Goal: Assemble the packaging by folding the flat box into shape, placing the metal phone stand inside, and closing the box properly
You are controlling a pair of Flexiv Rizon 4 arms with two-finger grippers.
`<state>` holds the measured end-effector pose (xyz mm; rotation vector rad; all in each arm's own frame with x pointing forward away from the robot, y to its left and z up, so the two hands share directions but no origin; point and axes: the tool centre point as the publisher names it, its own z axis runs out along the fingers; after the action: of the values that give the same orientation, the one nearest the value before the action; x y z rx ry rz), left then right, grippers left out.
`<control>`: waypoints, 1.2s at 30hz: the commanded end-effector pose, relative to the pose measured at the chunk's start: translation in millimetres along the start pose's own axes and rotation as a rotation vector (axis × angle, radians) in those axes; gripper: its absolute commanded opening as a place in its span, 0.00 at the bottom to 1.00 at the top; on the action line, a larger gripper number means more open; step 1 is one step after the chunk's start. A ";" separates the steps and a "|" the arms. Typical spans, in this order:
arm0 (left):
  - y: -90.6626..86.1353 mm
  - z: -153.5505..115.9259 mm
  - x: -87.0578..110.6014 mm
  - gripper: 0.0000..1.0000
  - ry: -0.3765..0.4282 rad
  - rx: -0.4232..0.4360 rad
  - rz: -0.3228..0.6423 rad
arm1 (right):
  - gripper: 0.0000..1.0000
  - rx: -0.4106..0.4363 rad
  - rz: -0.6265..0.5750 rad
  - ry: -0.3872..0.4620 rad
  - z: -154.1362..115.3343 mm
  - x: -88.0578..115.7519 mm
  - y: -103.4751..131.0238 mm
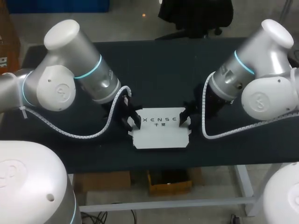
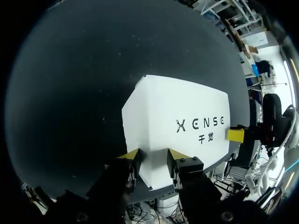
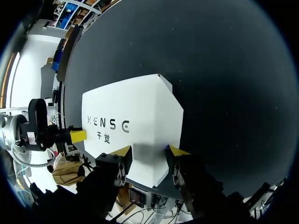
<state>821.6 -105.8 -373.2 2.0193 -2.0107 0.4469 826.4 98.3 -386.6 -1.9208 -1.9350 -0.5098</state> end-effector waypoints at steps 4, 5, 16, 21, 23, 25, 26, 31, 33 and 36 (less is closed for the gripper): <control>-1.8 4.3 1.6 0.36 -0.002 -0.003 0.001 | 0.47 0.012 -0.002 0.009 0.8 -1.9 1.8; -1.8 4.3 1.6 0.36 -0.002 -0.003 0.001 | 0.47 0.012 -0.002 0.009 0.8 -1.9 1.8; -1.8 4.3 1.6 0.38 -0.002 -0.003 0.001 | 0.55 0.012 -0.002 0.009 0.8 -1.9 1.8; -1.8 4.3 1.6 0.37 -0.002 -0.003 0.001 | 0.56 0.012 -0.002 0.009 0.8 -1.9 1.8; -1.8 4.3 1.6 0.38 -0.002 -0.003 0.001 | 0.58 0.012 -0.002 0.009 0.8 -1.9 1.8; -1.8 4.3 1.6 0.38 -0.002 -0.003 0.001 | 0.61 0.012 -0.002 0.009 0.8 -1.9 1.8; -1.8 4.3 1.6 0.37 -0.002 -0.003 0.001 | 0.60 0.012 -0.002 0.009 0.8 -1.9 1.8; -2.5 4.0 1.3 0.36 0.004 -0.001 0.004 | 0.58 0.012 -0.002 0.009 0.9 -2.3 2.2; -2.8 4.1 1.4 0.37 0.006 0.001 0.004 | 0.61 0.012 -0.003 0.012 1.1 -2.8 3.2; -3.2 4.3 1.6 0.38 0.008 0.003 0.006 | 0.64 0.012 -0.005 0.019 1.4 -3.3 4.3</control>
<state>824.0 -106.7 -372.4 2.0115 -2.0136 0.4546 828.5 98.2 -387.1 -1.9140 -1.9330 -0.5142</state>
